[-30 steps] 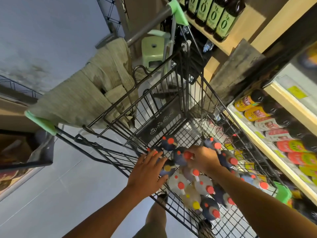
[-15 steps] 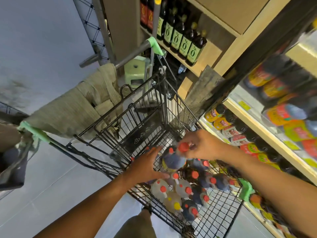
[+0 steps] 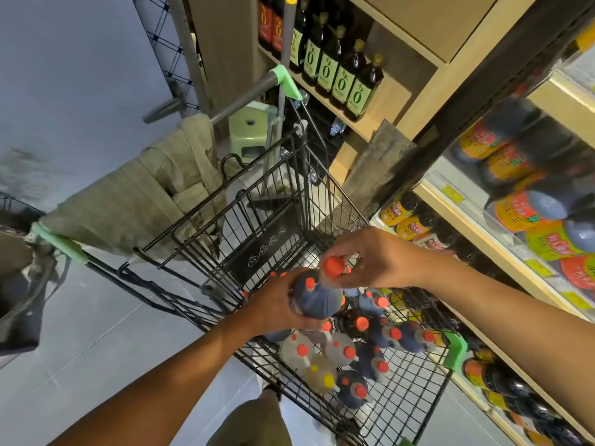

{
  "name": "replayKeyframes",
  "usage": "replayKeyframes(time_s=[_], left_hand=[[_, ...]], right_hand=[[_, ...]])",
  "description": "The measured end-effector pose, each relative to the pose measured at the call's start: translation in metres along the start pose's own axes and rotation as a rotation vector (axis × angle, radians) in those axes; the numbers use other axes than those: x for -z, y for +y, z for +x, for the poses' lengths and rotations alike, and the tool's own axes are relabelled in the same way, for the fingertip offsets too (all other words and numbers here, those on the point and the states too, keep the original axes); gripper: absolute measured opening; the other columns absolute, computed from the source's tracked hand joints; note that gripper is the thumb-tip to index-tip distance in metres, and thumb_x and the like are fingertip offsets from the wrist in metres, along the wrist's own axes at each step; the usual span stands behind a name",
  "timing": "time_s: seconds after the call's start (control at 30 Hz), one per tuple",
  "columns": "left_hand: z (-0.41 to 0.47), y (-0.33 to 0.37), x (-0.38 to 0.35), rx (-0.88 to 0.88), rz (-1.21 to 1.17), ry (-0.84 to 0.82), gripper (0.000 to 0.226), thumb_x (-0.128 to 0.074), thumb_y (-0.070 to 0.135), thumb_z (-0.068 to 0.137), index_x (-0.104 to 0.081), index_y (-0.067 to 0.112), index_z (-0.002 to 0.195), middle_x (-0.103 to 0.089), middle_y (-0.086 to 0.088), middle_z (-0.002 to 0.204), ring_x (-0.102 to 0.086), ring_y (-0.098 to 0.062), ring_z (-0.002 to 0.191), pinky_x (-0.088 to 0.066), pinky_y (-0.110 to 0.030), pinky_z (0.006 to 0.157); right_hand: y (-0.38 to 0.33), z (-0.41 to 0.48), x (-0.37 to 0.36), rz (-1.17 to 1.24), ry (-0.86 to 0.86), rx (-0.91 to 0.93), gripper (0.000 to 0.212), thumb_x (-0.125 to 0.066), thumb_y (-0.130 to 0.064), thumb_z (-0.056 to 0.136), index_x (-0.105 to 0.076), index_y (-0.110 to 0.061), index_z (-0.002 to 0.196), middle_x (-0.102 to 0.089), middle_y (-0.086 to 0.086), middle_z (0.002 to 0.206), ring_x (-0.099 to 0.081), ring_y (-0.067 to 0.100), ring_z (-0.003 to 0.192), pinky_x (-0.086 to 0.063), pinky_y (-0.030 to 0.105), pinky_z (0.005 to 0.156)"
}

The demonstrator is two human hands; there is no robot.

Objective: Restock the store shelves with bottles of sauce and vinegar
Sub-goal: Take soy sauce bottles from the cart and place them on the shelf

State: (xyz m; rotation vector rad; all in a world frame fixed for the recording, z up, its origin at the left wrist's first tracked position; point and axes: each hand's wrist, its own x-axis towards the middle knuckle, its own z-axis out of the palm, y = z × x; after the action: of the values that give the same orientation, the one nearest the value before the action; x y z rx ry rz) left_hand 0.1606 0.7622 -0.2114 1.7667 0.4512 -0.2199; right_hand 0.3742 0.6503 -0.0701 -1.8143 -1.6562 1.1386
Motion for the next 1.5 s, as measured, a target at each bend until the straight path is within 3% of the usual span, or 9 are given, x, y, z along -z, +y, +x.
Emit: replayKeyframes(time_s=[0.13,0.3,0.43,0.67,0.8,0.9,1.13,1.3,1.5], left_hand=[[-0.015,-0.014,0.016,0.055,0.023,0.104,0.089,-0.093,0.062,0.060,-0.047,0.053,0.136,-0.066,0.031,0.123,-0.063,0.008,0.114,-0.059,-0.028,0.093],[-0.028,-0.044,0.038,0.214,0.062,0.300,0.097,-0.093,0.064,0.049,-0.045,0.056,0.133,-0.067,0.030,0.118,-0.063,0.000,0.116,-0.057,-0.035,0.095],[-0.038,-0.053,0.052,0.224,0.103,0.410,0.089,-0.086,0.073,0.046,-0.040,0.075,0.121,-0.057,0.056,0.100,-0.054,0.031,0.095,-0.045,-0.004,0.063],[-0.035,-0.060,0.060,0.231,0.059,0.486,0.087,-0.093,0.063,0.055,-0.048,0.059,0.129,-0.063,0.043,0.111,-0.056,0.024,0.105,-0.049,-0.003,0.068],[-0.035,-0.067,0.062,0.227,-0.008,0.459,0.090,-0.093,0.064,0.058,-0.049,0.050,0.135,-0.068,0.027,0.120,-0.065,0.005,0.112,-0.060,-0.025,0.086],[-0.035,-0.069,0.065,0.222,-0.035,0.456,0.089,-0.095,0.060,0.059,-0.051,0.050,0.135,-0.069,0.024,0.122,-0.068,0.001,0.111,-0.062,-0.034,0.087],[-0.040,-0.074,0.069,0.217,-0.021,0.473,0.078,-0.096,0.050,0.060,-0.056,0.051,0.127,-0.072,0.024,0.112,-0.070,0.006,0.101,-0.050,-0.004,0.071],[-0.042,-0.072,0.069,0.194,-0.063,0.467,0.077,-0.098,0.044,0.060,-0.057,0.053,0.124,-0.072,0.024,0.113,-0.070,0.003,0.102,-0.053,-0.008,0.071],[-0.039,-0.063,0.068,0.193,-0.123,0.429,0.077,-0.097,0.047,0.062,-0.055,0.048,0.126,-0.070,0.022,0.116,-0.068,0.002,0.109,-0.057,-0.013,0.075]], right_hand=[[0.029,0.012,-0.012,-0.065,0.031,-0.125,0.044,-0.086,-0.031,0.081,-0.071,-0.028,0.122,-0.071,-0.014,0.112,-0.068,0.002,0.097,-0.051,0.011,0.077],[0.086,0.025,-0.062,-0.202,0.123,-0.239,0.027,-0.080,-0.014,0.086,-0.076,-0.005,0.111,-0.076,0.009,0.106,-0.074,0.024,0.091,-0.058,0.033,0.083],[0.125,0.043,-0.116,-0.048,0.106,-0.464,0.023,-0.074,-0.013,0.091,-0.075,-0.002,0.111,-0.075,0.013,0.109,-0.072,0.024,0.100,-0.057,0.033,0.092],[0.165,0.092,-0.178,-0.045,0.019,-0.678,0.029,-0.063,-0.014,0.095,-0.069,-0.013,0.123,-0.073,0.008,0.120,-0.069,0.023,0.108,-0.056,0.034,0.092],[0.172,0.114,-0.202,-0.041,0.097,-0.728,0.032,-0.066,-0.026,0.092,-0.066,-0.027,0.124,-0.069,0.001,0.121,-0.065,0.022,0.109,-0.049,0.028,0.081],[0.180,0.127,-0.221,-0.051,0.132,-0.755,0.029,-0.067,-0.032,0.091,-0.066,-0.032,0.119,-0.066,-0.004,0.119,-0.064,0.019,0.107,-0.057,0.036,0.083],[0.191,0.146,-0.246,-0.106,0.328,-0.765,0.013,-0.067,-0.035,0.091,-0.066,-0.032,0.104,-0.068,-0.007,0.094,-0.063,0.014,0.077,-0.043,0.024,0.055],[0.196,0.134,-0.243,-0.032,0.367,-0.761,0.004,-0.069,-0.034,0.091,-0.067,-0.033,0.095,-0.070,-0.008,0.089,-0.065,0.014,0.077,-0.059,0.035,0.069],[0.189,0.104,-0.199,0.024,0.375,-0.712,0.010,-0.075,-0.035,0.083,-0.066,-0.033,0.080,-0.066,-0.016,0.076,-0.061,0.005,0.071,-0.041,0.023,0.056]])
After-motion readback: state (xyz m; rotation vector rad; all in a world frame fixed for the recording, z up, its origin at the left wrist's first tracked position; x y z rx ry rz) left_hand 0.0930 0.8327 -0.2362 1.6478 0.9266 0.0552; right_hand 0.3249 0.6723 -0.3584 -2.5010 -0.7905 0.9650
